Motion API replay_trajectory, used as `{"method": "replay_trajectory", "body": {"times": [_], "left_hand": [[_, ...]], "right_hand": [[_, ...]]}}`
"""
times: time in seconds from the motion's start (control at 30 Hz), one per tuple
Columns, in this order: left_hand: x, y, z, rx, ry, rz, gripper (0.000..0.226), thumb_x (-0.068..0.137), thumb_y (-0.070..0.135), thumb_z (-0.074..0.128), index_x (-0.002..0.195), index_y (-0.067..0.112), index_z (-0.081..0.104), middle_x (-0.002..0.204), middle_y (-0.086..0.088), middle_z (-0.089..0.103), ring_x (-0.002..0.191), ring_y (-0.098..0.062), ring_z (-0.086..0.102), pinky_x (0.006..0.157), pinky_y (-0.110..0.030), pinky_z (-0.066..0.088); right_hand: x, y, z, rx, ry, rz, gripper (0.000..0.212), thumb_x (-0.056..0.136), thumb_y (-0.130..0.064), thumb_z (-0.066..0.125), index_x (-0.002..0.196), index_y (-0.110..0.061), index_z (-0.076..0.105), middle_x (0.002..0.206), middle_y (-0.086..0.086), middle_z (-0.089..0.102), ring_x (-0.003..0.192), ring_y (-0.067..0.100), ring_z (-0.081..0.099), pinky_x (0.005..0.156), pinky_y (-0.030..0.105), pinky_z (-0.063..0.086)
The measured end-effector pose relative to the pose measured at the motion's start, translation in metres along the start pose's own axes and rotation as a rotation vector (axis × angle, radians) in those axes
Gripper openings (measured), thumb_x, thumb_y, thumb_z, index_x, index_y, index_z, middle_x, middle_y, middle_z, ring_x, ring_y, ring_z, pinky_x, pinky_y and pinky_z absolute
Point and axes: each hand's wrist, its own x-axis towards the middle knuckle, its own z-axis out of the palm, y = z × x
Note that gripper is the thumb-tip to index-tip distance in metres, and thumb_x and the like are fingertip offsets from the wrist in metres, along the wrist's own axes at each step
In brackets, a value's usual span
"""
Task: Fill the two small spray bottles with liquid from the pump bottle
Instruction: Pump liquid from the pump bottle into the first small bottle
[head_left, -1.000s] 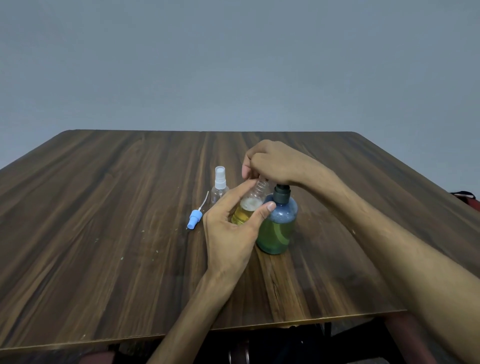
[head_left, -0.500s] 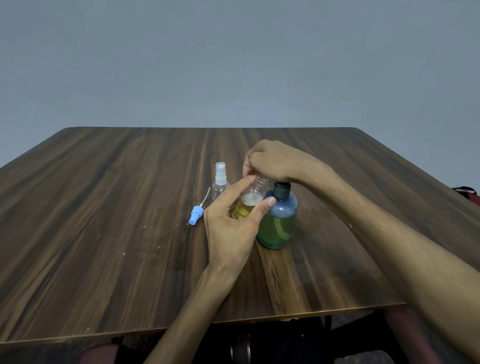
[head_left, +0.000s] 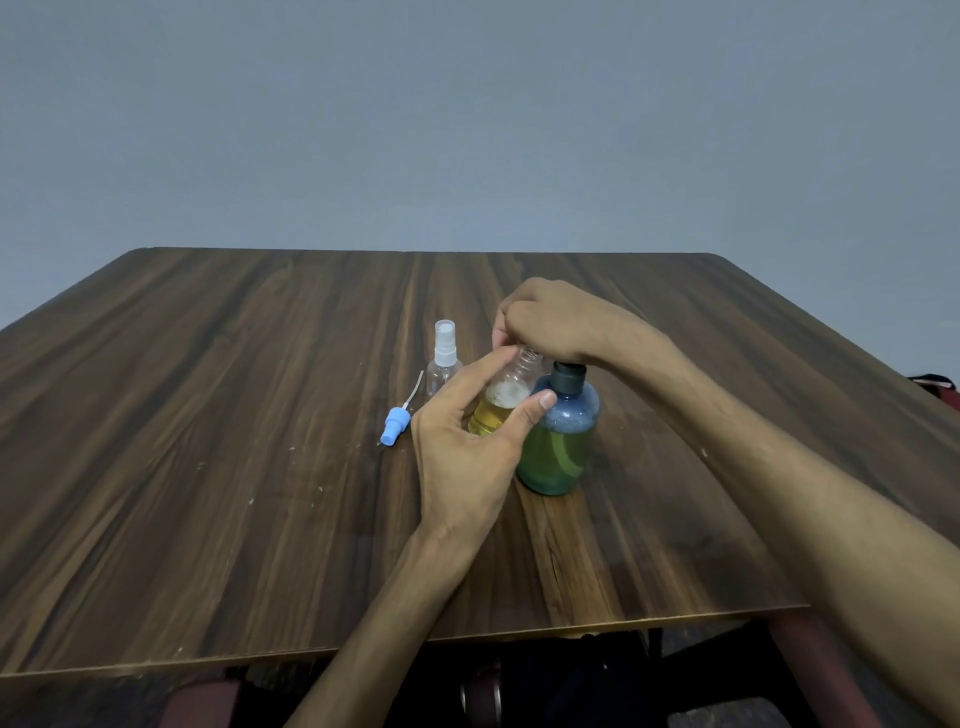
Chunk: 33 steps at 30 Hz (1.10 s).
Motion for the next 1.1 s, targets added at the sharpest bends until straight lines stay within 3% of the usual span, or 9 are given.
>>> {"method": "replay_trajectory", "body": {"times": [0.13, 0.27, 0.37, 0.5, 0.63, 0.77, 0.93, 1.1], "left_hand": [[0.0005, -0.0009, -0.0005, 0.003, 0.001, 0.003, 0.050, 0.080, 0.009, 0.092, 0.127, 0.015, 0.076, 0.119, 0.001, 0.079, 0.114, -0.014, 0.074, 0.101, -0.041, 0.061], [-0.0002, 0.0007, -0.0006, 0.006, -0.002, 0.000, 0.050, 0.080, 0.008, 0.092, 0.127, 0.016, 0.076, 0.119, 0.002, 0.079, 0.115, -0.013, 0.074, 0.100, -0.039, 0.061], [-0.0001, 0.0004, -0.0011, 0.008, -0.001, 0.012, 0.049, 0.080, 0.008, 0.091, 0.126, 0.015, 0.076, 0.118, 0.001, 0.079, 0.114, -0.012, 0.074, 0.100, -0.038, 0.061], [-0.0004, 0.0032, 0.0015, -0.021, 0.001, -0.017, 0.050, 0.079, 0.006, 0.092, 0.124, 0.018, 0.076, 0.118, 0.003, 0.079, 0.114, -0.012, 0.075, 0.100, -0.035, 0.060], [-0.0003, 0.0014, 0.0002, -0.028, 0.003, -0.021, 0.048, 0.079, 0.007, 0.092, 0.124, 0.016, 0.077, 0.117, 0.002, 0.080, 0.113, -0.014, 0.075, 0.101, -0.039, 0.061], [-0.0002, 0.0037, 0.0014, -0.024, 0.000, -0.034, 0.048, 0.079, 0.006, 0.092, 0.123, 0.018, 0.076, 0.117, 0.003, 0.080, 0.113, -0.013, 0.075, 0.100, -0.039, 0.061], [0.0000, 0.0030, 0.0003, -0.029, -0.002, -0.030, 0.048, 0.079, 0.006, 0.092, 0.123, 0.018, 0.076, 0.117, 0.001, 0.080, 0.112, -0.013, 0.075, 0.100, -0.038, 0.061], [-0.0005, 0.0024, 0.0001, -0.030, 0.005, -0.044, 0.048, 0.078, 0.006, 0.092, 0.123, 0.017, 0.076, 0.116, 0.002, 0.080, 0.112, -0.013, 0.075, 0.100, -0.036, 0.061]], "right_hand": [[-0.0019, -0.0015, -0.0046, 0.037, 0.044, -0.020, 0.036, 0.088, -0.009, 0.044, 0.076, -0.020, 0.076, 0.088, -0.002, 0.075, 0.089, 0.024, 0.070, 0.079, 0.037, 0.055], [-0.0026, -0.0026, -0.0004, 0.001, 0.002, -0.003, 0.038, 0.089, -0.008, 0.042, 0.077, -0.020, 0.076, 0.094, -0.001, 0.075, 0.096, 0.024, 0.070, 0.084, 0.038, 0.055], [-0.0058, -0.0044, -0.0058, 0.028, 0.036, -0.021, 0.036, 0.091, -0.007, 0.042, 0.082, -0.018, 0.075, 0.089, 0.000, 0.074, 0.088, 0.023, 0.069, 0.080, 0.037, 0.055], [-0.0063, -0.0067, -0.0017, -0.081, -0.029, -0.043, 0.039, 0.095, -0.004, 0.040, 0.092, -0.012, 0.079, 0.105, 0.004, 0.074, 0.099, 0.027, 0.070, 0.089, 0.041, 0.056], [-0.0080, -0.0063, -0.0055, -0.012, 0.041, -0.019, 0.037, 0.094, -0.008, 0.040, 0.083, -0.018, 0.074, 0.090, -0.001, 0.073, 0.097, 0.027, 0.071, 0.088, 0.039, 0.056], [-0.0060, -0.0072, -0.0035, -0.060, -0.002, -0.011, 0.039, 0.093, -0.008, 0.039, 0.087, -0.016, 0.076, 0.098, 0.004, 0.076, 0.098, 0.026, 0.072, 0.092, 0.042, 0.058], [-0.0043, -0.0062, -0.0077, 0.004, 0.036, -0.013, 0.035, 0.094, -0.009, 0.041, 0.083, -0.018, 0.072, 0.087, -0.002, 0.073, 0.087, 0.022, 0.070, 0.085, 0.037, 0.056], [-0.0048, -0.0045, -0.0015, -0.018, 0.018, -0.005, 0.037, 0.093, -0.010, 0.040, 0.083, -0.018, 0.074, 0.095, 0.001, 0.076, 0.096, 0.023, 0.071, 0.090, 0.040, 0.057]]}}
